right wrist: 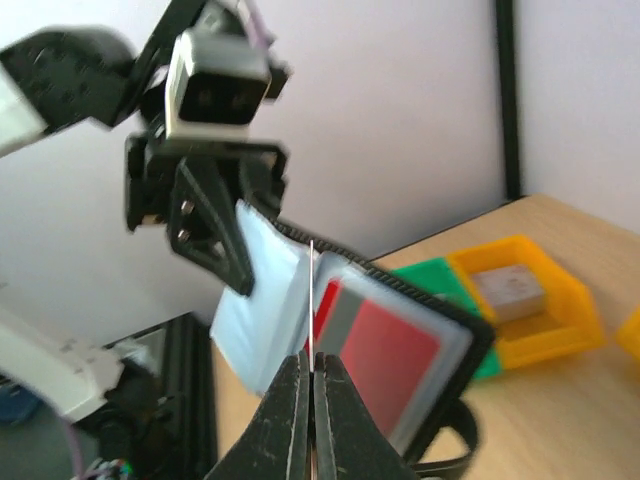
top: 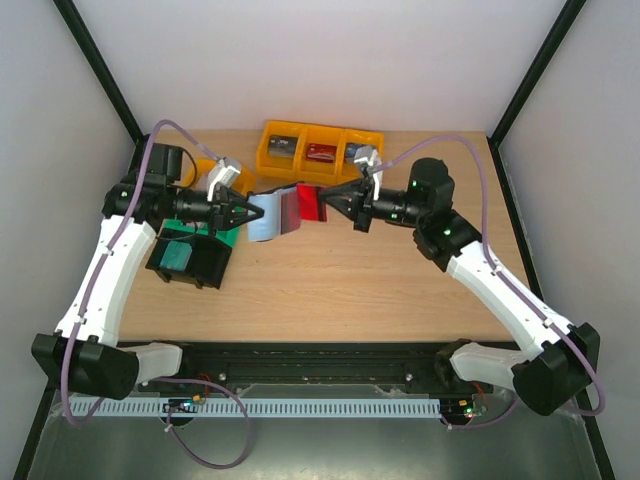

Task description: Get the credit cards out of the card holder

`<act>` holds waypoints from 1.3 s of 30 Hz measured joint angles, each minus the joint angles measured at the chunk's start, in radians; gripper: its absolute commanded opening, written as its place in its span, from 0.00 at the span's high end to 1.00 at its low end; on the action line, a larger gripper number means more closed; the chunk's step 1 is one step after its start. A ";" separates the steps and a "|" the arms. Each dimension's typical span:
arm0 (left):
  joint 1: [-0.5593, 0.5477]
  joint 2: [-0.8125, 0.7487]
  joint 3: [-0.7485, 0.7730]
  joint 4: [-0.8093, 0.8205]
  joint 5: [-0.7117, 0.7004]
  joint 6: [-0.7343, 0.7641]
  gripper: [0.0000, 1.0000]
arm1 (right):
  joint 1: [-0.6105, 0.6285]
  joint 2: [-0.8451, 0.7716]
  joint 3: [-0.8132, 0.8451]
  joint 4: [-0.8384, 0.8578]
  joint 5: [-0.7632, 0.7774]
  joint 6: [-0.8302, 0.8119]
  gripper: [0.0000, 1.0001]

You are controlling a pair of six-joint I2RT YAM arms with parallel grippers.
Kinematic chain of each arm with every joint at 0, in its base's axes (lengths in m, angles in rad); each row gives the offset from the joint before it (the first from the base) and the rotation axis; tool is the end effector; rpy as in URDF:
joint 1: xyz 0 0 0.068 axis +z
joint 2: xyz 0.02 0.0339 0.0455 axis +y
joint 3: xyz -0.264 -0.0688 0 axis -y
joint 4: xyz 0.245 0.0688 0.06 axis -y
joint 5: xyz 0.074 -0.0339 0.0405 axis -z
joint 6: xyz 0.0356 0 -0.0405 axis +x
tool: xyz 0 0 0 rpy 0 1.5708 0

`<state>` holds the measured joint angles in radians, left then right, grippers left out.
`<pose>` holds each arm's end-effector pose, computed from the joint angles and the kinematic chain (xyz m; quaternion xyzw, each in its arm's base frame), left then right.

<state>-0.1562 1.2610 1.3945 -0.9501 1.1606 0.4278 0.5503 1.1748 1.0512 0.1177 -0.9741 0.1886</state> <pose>0.2268 -0.0688 0.3927 0.4172 0.6865 -0.4634 0.3741 0.2085 0.1625 0.3859 -0.4373 0.5572 0.5345 0.4611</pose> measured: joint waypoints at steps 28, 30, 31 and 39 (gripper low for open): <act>0.151 0.057 -0.174 0.245 -0.220 -0.252 0.98 | -0.046 1.236 1.110 -0.229 1.069 -0.374 0.98; 0.156 0.064 -0.174 0.242 -0.220 -0.251 0.98 | -0.046 1.281 1.117 -0.217 1.112 -0.410 0.98; 0.158 0.067 -0.174 0.241 -0.219 -0.251 0.98 | -0.046 1.295 1.117 -0.214 1.125 -0.427 0.98; 0.162 0.102 -0.174 0.239 -0.219 -0.241 0.98 | -0.037 1.427 1.173 -0.131 1.235 -0.614 0.98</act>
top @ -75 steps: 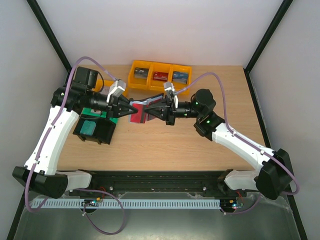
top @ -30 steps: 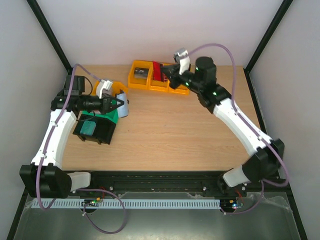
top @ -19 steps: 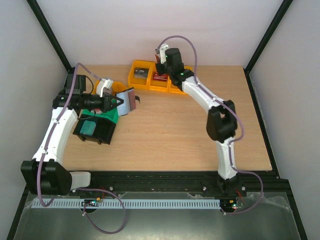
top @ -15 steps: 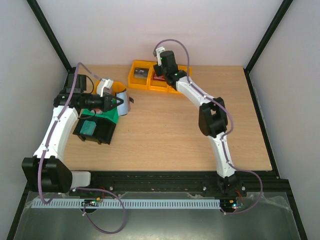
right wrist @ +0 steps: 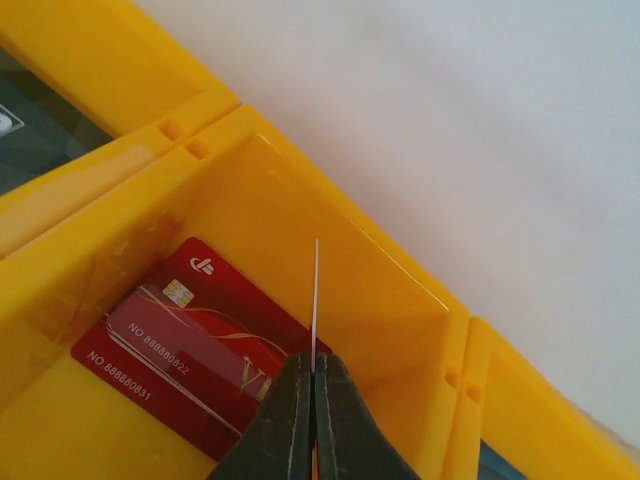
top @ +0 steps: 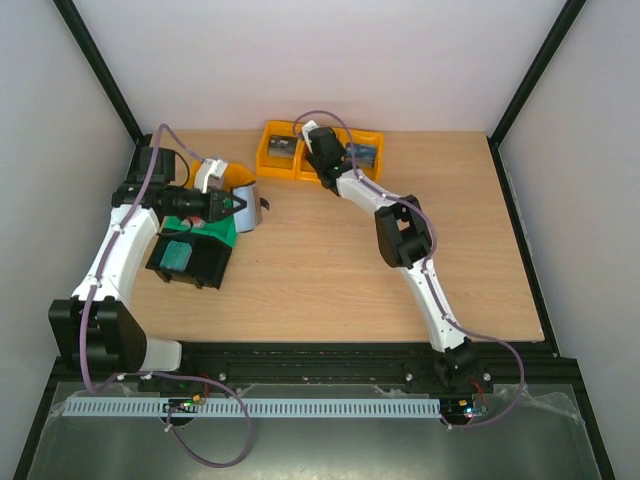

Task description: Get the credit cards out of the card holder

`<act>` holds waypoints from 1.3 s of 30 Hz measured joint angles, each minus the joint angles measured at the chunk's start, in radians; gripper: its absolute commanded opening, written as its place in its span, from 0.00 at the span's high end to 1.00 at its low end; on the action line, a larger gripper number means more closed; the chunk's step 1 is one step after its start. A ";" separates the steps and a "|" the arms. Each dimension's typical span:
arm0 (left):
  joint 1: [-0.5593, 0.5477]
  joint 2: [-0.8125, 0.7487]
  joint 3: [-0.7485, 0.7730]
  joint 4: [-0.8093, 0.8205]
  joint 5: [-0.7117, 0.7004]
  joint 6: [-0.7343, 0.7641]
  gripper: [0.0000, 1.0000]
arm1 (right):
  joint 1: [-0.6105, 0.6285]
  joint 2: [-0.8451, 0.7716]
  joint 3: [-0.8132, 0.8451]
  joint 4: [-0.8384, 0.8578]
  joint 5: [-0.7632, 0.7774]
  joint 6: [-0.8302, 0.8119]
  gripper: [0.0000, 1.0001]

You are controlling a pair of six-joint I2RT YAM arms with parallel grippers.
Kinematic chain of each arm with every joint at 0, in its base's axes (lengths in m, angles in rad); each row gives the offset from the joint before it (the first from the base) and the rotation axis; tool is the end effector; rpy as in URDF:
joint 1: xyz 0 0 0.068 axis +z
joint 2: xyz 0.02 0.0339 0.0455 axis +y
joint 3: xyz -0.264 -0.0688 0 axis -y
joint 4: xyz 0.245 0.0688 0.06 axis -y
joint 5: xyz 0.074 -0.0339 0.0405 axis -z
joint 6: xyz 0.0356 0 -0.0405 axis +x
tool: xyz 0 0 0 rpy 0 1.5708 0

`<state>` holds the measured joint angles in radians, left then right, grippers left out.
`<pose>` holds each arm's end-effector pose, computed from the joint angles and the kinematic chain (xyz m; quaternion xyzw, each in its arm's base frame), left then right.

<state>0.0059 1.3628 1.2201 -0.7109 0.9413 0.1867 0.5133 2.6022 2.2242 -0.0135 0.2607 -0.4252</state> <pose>0.2791 -0.0271 0.3248 0.2338 0.8168 -0.3926 0.3522 0.5242 0.2850 0.1731 -0.3082 0.7677 -0.0836 0.5556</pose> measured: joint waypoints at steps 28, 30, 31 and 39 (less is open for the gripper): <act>0.019 0.027 0.002 -0.018 0.005 0.021 0.98 | 0.023 0.139 0.044 0.278 0.215 -0.277 0.18; 0.019 0.027 0.002 -0.019 0.008 0.023 0.98 | 0.021 0.136 0.047 0.264 0.203 -0.264 0.14; 0.019 0.027 0.002 -0.019 0.009 0.024 0.98 | 0.017 0.136 0.048 0.256 0.198 -0.259 0.14; 0.021 0.027 0.002 -0.021 0.013 0.030 0.98 | -0.002 0.135 0.058 0.225 0.176 -0.240 0.47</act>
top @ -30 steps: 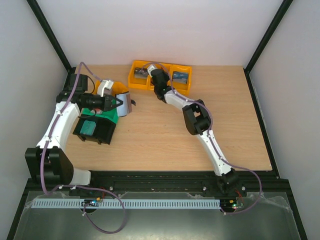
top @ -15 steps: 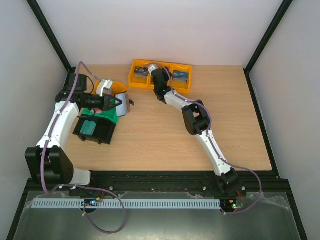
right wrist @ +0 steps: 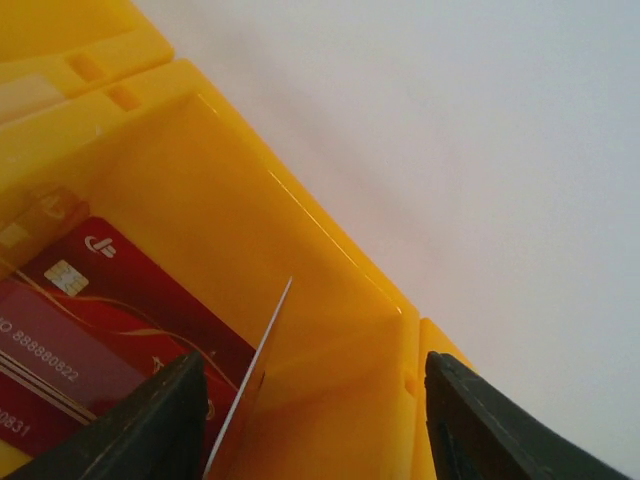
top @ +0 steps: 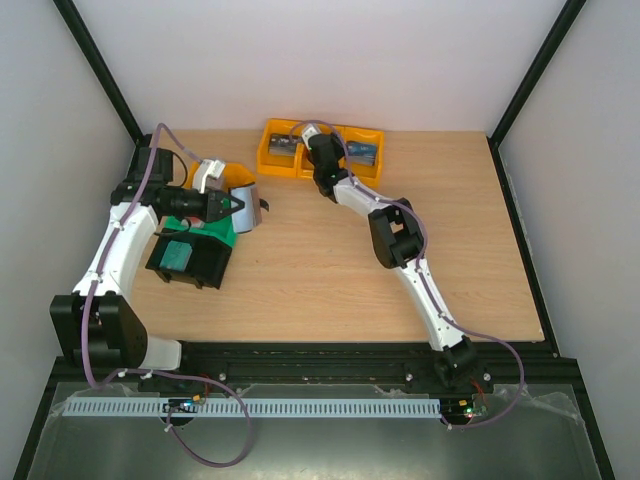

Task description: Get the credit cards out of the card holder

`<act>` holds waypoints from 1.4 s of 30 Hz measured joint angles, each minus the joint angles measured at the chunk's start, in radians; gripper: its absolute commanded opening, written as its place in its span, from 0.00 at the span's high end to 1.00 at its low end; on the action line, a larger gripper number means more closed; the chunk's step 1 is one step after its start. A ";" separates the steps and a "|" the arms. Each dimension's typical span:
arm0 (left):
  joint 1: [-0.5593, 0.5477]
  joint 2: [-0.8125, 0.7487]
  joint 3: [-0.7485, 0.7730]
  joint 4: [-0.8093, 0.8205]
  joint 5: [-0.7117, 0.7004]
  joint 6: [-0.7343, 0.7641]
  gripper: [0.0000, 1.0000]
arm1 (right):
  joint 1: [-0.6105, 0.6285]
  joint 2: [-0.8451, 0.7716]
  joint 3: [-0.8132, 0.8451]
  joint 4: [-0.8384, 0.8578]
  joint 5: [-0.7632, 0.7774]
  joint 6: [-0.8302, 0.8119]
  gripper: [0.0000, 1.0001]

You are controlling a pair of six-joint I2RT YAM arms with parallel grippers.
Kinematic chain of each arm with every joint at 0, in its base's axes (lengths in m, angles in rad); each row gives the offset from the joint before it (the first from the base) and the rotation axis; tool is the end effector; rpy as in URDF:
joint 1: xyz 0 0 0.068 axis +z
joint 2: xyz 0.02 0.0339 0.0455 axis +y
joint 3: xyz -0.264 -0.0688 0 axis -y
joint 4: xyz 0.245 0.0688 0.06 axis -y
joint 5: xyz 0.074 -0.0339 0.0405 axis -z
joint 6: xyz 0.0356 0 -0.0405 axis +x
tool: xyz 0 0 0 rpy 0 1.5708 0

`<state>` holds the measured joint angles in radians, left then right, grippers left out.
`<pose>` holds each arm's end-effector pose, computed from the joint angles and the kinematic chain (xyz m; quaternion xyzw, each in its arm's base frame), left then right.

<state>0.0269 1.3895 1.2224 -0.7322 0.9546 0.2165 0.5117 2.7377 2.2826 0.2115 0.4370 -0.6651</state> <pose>0.2835 -0.0214 0.3175 0.2301 0.8206 -0.3950 0.3431 0.5413 0.2867 0.1378 -0.3158 0.7138 -0.2163 0.5865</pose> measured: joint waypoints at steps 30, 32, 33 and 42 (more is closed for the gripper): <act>0.009 -0.001 0.000 -0.013 0.016 0.005 0.98 | -0.002 -0.214 -0.074 -0.164 -0.124 0.270 0.99; 0.011 -0.002 0.000 -0.014 0.017 0.005 0.98 | -0.008 -0.243 -0.094 -0.163 -0.193 0.322 0.98; 0.012 -0.002 0.000 -0.015 0.018 0.006 0.98 | -0.013 -0.250 -0.098 -0.163 -0.225 0.352 0.98; 0.014 -0.002 0.000 -0.016 0.018 0.012 0.98 | -0.040 -0.203 -0.103 -0.164 -0.381 0.520 0.98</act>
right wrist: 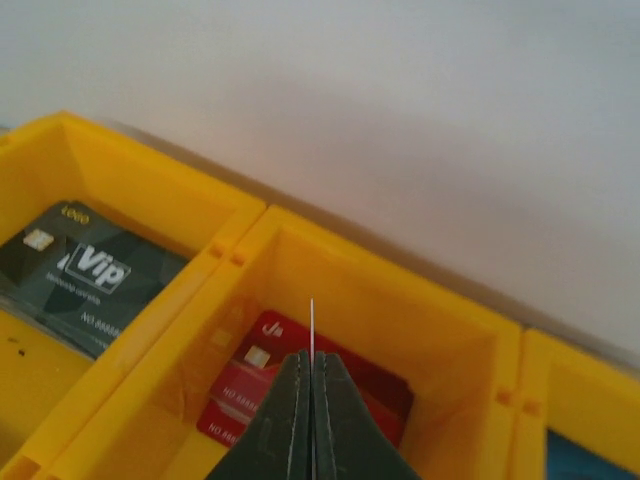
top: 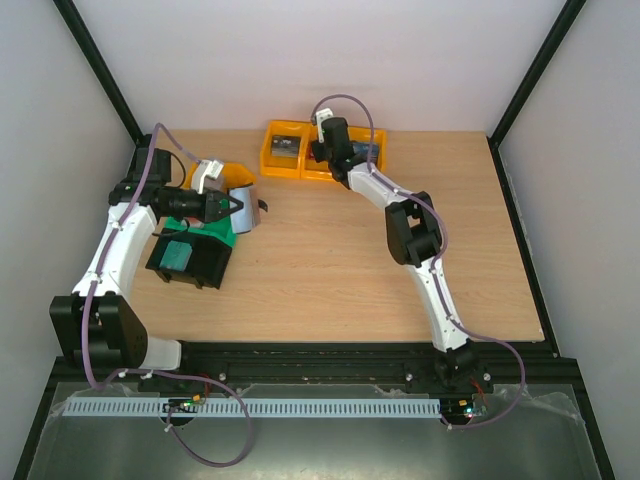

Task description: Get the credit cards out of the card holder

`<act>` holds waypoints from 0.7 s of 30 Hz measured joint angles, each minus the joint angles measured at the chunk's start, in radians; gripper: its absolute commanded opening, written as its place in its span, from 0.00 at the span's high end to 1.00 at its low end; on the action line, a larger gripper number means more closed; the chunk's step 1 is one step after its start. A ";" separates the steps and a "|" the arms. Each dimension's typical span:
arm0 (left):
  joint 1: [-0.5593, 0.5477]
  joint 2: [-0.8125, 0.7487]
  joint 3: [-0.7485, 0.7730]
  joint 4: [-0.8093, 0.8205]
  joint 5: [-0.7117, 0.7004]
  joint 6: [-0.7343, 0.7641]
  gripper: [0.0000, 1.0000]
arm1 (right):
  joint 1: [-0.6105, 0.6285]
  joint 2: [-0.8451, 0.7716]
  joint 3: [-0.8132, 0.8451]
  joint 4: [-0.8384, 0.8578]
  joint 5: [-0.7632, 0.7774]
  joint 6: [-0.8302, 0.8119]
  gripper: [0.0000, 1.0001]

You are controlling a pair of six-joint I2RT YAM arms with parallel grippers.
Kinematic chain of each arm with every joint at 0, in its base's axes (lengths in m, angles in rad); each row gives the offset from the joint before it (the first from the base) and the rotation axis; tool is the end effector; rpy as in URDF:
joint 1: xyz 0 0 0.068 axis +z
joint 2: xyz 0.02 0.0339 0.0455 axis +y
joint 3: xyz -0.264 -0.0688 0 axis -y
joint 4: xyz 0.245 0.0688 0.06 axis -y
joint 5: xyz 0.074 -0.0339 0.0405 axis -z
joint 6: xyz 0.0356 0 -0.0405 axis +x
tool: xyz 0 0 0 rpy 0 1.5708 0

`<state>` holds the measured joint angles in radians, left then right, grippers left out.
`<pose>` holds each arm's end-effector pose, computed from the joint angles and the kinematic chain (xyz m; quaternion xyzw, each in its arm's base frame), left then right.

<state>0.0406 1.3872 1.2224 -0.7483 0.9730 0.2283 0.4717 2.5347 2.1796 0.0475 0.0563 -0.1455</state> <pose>0.2818 -0.0180 0.3176 0.2287 0.8188 -0.4002 0.3422 0.5281 0.2671 0.2020 -0.2292 0.7737 0.0734 0.5861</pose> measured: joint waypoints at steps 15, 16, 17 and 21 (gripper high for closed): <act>0.005 0.000 0.000 -0.003 0.005 0.000 0.98 | 0.001 0.006 -0.077 -0.006 -0.055 0.173 0.98; 0.005 0.000 0.000 -0.003 0.005 0.000 0.98 | 0.001 -0.003 -0.089 -0.011 -0.054 0.180 0.99; 0.005 0.000 0.000 -0.003 0.006 0.000 0.98 | 0.001 -0.017 -0.111 -0.014 -0.055 0.190 0.98; 0.006 0.000 0.000 -0.005 0.007 0.001 0.98 | 0.001 -0.095 -0.230 -0.011 -0.051 0.225 0.99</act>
<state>0.0463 1.3869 1.2224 -0.7528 0.9798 0.2291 0.4725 2.4397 1.9491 0.0360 0.0051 0.0799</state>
